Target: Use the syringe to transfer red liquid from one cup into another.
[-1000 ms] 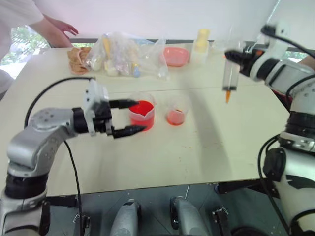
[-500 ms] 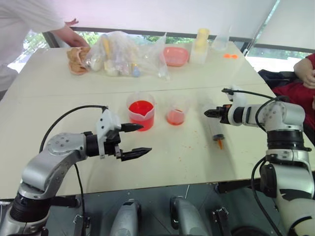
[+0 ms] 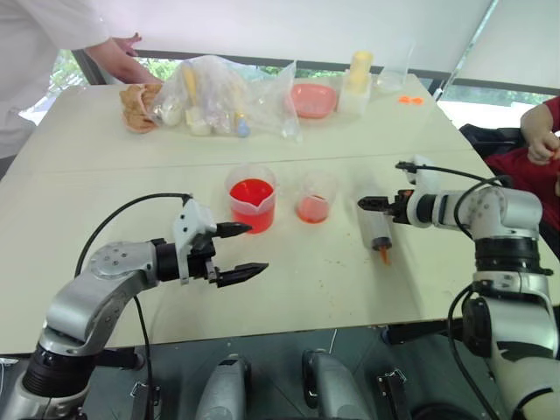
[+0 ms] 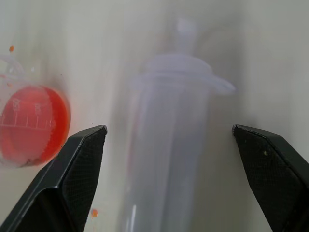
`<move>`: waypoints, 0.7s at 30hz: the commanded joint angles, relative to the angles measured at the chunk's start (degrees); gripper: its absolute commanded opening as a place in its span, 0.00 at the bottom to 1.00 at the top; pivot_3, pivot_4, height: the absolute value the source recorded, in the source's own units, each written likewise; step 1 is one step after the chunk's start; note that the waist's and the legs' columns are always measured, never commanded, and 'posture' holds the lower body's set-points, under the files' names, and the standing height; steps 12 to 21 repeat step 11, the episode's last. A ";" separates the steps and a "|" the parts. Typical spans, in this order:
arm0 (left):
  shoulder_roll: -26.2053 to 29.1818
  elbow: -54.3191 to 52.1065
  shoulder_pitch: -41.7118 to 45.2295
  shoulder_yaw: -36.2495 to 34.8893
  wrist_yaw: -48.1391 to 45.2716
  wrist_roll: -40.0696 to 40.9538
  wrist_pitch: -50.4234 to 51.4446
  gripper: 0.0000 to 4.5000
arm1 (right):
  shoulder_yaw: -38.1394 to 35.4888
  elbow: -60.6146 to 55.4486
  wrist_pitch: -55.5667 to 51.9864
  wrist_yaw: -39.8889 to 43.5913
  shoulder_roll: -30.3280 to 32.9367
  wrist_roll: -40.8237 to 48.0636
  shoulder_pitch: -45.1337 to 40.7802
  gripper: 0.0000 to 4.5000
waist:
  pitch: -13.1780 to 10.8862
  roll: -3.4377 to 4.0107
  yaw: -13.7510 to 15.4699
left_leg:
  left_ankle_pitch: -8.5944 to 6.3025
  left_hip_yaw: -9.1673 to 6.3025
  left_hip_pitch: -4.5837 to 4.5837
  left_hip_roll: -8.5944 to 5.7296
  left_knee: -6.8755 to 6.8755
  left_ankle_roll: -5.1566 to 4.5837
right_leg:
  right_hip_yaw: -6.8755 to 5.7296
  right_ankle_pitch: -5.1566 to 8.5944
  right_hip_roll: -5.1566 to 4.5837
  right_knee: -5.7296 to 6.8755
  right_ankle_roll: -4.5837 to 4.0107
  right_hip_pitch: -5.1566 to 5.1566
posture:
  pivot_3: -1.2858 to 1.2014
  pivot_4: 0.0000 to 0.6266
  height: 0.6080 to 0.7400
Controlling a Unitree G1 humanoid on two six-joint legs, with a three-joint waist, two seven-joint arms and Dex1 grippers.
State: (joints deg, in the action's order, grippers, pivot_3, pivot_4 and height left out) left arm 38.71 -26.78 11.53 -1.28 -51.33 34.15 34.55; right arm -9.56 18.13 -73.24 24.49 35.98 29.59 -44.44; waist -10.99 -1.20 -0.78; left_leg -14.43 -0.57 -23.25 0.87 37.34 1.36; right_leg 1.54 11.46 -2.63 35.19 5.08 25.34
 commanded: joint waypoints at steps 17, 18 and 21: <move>-1.61 -2.56 -9.23 -17.05 11.45 7.81 4.65 0.96 | -15.96 -31.57 19.77 18.49 5.81 9.14 22.68 0.99 | 0.03 -0.05 0.00 | -0.03 -0.03 0.06 0.03 -0.02 -0.04 | -0.02 0.05 0.01 0.01 0.09 -0.04 | 0.52 0.24 1.00; -1.61 -2.56 -9.23 -17.05 11.45 7.81 4.65 0.96 | -15.96 -31.57 19.77 18.49 5.81 9.14 22.68 0.99 | 0.03 -0.05 0.00 | -0.03 -0.03 0.06 0.03 -0.02 -0.04 | -0.02 0.05 0.01 0.01 0.09 -0.04 | 0.52 0.24 1.00; -1.61 -2.56 -9.23 -17.05 11.45 7.81 4.65 0.96 | -15.96 -31.57 19.77 18.49 5.81 9.14 22.68 0.99 | 0.03 -0.05 0.00 | -0.03 -0.03 0.06 0.03 -0.02 -0.04 | -0.02 0.05 0.01 0.01 0.09 -0.04 | 0.52 0.24 1.00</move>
